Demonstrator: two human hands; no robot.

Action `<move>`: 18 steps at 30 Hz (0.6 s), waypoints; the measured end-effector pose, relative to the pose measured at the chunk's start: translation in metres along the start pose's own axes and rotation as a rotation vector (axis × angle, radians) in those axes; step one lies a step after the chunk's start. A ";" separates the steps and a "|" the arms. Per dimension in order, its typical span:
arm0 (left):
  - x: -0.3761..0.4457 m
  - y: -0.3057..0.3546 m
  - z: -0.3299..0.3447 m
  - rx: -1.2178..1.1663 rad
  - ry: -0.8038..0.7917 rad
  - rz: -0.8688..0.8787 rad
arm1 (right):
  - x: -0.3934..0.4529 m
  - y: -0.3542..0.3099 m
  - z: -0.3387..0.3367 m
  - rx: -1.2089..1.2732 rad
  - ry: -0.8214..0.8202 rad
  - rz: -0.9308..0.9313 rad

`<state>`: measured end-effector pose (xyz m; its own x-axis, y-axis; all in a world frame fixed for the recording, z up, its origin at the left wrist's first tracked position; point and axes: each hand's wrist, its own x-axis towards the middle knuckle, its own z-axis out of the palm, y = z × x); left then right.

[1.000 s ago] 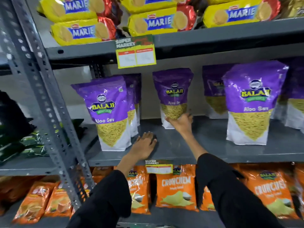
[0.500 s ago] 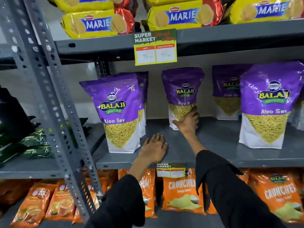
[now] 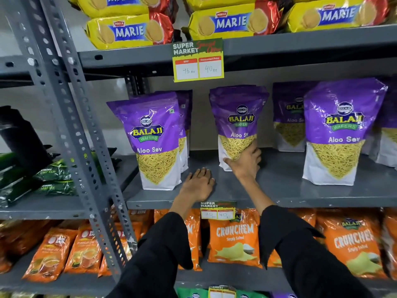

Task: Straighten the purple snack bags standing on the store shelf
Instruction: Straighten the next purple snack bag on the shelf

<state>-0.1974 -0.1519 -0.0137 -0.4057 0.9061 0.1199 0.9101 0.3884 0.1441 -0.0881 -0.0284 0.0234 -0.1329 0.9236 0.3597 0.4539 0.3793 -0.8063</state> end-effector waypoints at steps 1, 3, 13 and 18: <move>0.000 0.001 0.000 -0.002 -0.002 -0.001 | -0.004 0.001 -0.004 0.005 0.004 -0.004; -0.001 0.001 -0.001 0.001 -0.004 0.001 | -0.014 0.003 -0.011 0.013 0.011 -0.014; -0.006 0.006 -0.005 0.030 -0.020 -0.012 | -0.060 0.012 -0.044 -0.007 0.046 -0.064; -0.007 0.007 -0.005 0.062 -0.018 -0.006 | -0.074 0.016 -0.053 -0.043 0.055 -0.073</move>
<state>-0.1887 -0.1562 -0.0082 -0.4098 0.9066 0.1013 0.9115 0.4027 0.0837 -0.0243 -0.0934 0.0085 -0.1190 0.8884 0.4434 0.4825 0.4420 -0.7562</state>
